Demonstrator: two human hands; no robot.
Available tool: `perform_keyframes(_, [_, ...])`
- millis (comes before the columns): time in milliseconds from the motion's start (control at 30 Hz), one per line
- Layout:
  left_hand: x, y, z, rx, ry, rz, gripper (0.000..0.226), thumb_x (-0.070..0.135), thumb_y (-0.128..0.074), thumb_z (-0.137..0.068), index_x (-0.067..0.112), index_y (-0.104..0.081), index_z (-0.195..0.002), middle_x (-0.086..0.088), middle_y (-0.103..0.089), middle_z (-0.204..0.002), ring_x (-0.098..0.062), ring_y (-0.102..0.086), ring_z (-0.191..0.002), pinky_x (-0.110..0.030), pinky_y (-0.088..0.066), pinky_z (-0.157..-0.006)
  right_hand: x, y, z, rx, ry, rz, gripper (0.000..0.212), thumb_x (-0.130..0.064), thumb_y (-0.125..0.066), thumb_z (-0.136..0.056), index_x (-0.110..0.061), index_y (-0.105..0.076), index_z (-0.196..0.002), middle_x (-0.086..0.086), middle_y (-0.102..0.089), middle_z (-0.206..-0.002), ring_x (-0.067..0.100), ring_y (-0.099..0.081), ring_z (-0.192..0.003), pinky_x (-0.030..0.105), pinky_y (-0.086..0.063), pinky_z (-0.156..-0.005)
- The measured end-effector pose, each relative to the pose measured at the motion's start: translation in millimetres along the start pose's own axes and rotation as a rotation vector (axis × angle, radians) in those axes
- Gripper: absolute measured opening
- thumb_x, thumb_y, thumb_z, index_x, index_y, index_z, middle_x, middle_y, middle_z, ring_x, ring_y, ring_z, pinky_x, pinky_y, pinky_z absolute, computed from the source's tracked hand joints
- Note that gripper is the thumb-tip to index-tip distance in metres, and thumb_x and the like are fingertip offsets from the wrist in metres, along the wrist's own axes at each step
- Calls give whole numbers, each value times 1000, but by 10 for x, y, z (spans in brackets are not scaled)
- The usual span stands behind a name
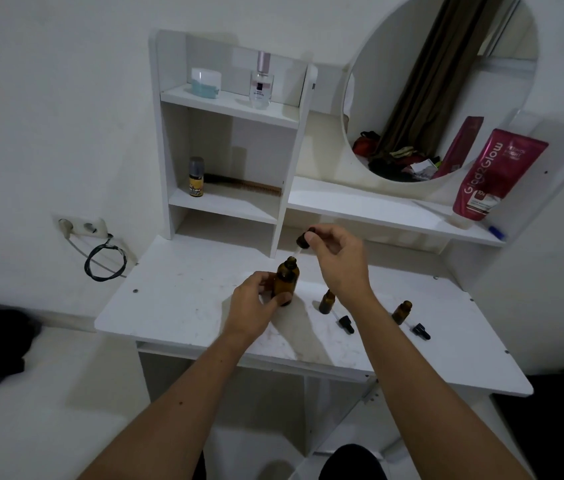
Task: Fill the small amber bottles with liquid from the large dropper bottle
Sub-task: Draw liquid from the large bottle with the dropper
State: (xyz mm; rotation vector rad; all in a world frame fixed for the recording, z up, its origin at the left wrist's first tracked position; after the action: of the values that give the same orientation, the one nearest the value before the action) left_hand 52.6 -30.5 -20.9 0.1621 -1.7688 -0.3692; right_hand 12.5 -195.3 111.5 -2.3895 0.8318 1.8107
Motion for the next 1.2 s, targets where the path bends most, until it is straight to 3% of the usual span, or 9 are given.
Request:
perform_keyframes(200, [19, 89, 122, 83, -11, 53, 60, 35, -88, -76, 18, -59, -126, 3, -67, -115, -11, -65, -100, -26, -57, -88, -191, 346, 36, 114, 95, -126, 13, -17, -71, -99, -24, -75, -109, -4, -79, -107, 9, -74, -106, 26, -56, -100])
perform_keyframes(433, [209, -27, 362, 86, -102, 93, 25, 29, -86, -80, 20, -68, -96, 8, -69, -81, -11, -66, -75, -36, -61, -73, 54, 766, 234, 166, 68, -74, 16, -19, -73, -98, -18, -76, -114, -4, -80, -105, 9, -75, -104, 29, -58, -99])
perform_keyframes(567, [296, -286, 395, -28, -143, 76, 29, 34, -85, -81, 20, -71, -103, 11, -72, -87, -7, -68, -82, -34, -62, -78, 231, 940, 289, 197, 30, -53, 15, -21, -73, -97, -21, -76, -112, -4, -80, -103, 10, -76, -103, 37, -59, -101])
perform_keyframes(667, [332, -518, 374, -123, -143, 42, 42, 39, -84, -81, 22, -69, -117, 12, -72, -108, -4, -68, -98, -30, -60, -90, 309, 1002, 313, 212, 18, -58, 12, -22, -74, -96, -27, -77, -106, -5, -81, -101, 12, -76, -103, 44, -58, -102])
perform_keyframes(767, [347, -678, 326, -156, -102, 13, 56, 39, -84, -81, 21, -63, -130, 8, -68, -126, -7, -65, -112, -27, -55, -99, 369, 994, 313, 209, 6, -47, 13, -23, -74, -96, -20, -77, -109, -5, -81, -100, 12, -76, -102, 43, -59, -101])
perform_keyframes(867, [353, -759, 271, -151, -80, 5, 61, 36, -85, -81, 19, -60, -134, 5, -65, -130, -8, -63, -114, -18, -51, -96, 404, 962, 297, 197, 9, -27, 15, -22, -74, -96, -18, -77, -110, -6, -81, -98, 9, -76, -99, 37, -59, -98])
perform_keyframes(967, [365, -804, 203, -147, -78, 11, 60, 31, -85, -82, 17, -60, -135, 4, -65, -130, -11, -64, -114, -20, -52, -96, 432, 916, 292, 176, 18, 19, 13, -20, -74, -96, -19, -77, -109, -12, -79, -96, 1, -75, -93, 24, -57, -91])
perform_keyframes(1067, [401, -846, 141, -137, -88, -19, 53, 27, -83, -85, 18, -62, -133, 6, -69, -125, -8, -66, -107, -27, -56, -97, 491, 836, 279, 134, 18, 64, 13, -21, -74, -96, -19, -77, -109, -8, -80, -96, 5, -75, -86, 26, -58, -77])
perform_keyframes(1200, [378, -903, 91, -128, -119, -53, 35, 24, -79, -88, 18, -69, -122, 9, -73, -112, -6, -68, -99, -29, -58, -94, 532, 720, 261, 92, 58, 129, 11, -16, -74, -95, -16, -78, -106, -6, -80, -93, 6, -76, -91, 22, -59, -89])
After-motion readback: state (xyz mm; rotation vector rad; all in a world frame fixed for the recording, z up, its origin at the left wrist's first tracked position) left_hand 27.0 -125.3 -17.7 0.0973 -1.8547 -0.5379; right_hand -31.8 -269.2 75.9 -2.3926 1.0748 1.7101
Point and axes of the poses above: each hand's wrist, its own z-axis away from the middle knuckle, its own y-axis out of the back of the hand, x = y × z, the point moved 7 cm from there along -z, towards the middle knuckle
